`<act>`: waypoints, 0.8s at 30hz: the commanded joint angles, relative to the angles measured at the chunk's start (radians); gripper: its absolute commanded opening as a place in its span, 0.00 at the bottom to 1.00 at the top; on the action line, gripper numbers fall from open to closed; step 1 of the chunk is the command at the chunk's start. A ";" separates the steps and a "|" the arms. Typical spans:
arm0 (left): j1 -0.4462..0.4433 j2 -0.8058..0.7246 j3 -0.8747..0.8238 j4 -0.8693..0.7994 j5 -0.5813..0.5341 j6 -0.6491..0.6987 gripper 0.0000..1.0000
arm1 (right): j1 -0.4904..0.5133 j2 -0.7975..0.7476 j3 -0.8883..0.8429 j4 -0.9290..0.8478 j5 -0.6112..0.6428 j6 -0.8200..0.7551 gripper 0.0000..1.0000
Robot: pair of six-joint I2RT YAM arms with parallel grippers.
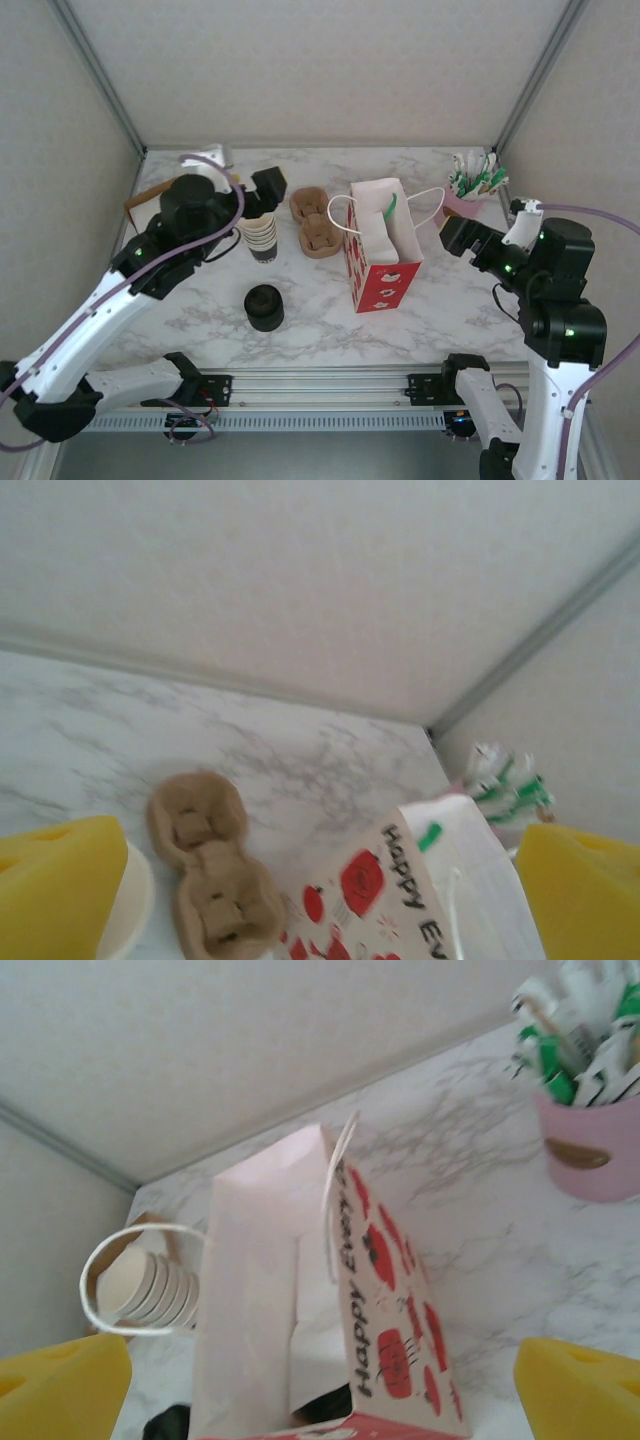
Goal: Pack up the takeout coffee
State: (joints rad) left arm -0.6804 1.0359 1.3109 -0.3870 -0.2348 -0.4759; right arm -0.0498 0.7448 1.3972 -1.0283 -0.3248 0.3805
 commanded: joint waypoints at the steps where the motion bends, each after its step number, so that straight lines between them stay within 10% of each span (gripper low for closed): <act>1: 0.050 -0.046 -0.078 0.044 -0.174 0.057 1.00 | 0.000 0.009 -0.026 0.059 0.124 -0.001 0.99; 12: 0.465 0.072 -0.196 0.180 0.029 -0.002 0.99 | -0.005 0.191 -0.101 0.211 0.195 -0.029 0.99; 24: 0.664 0.050 -0.513 0.469 -0.006 0.049 1.00 | -0.048 0.130 -0.356 0.477 0.366 -0.048 0.99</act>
State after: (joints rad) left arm -0.0364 1.1316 0.8543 -0.0418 -0.2287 -0.4606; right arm -0.0837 0.9211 1.0916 -0.6640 -0.0303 0.3466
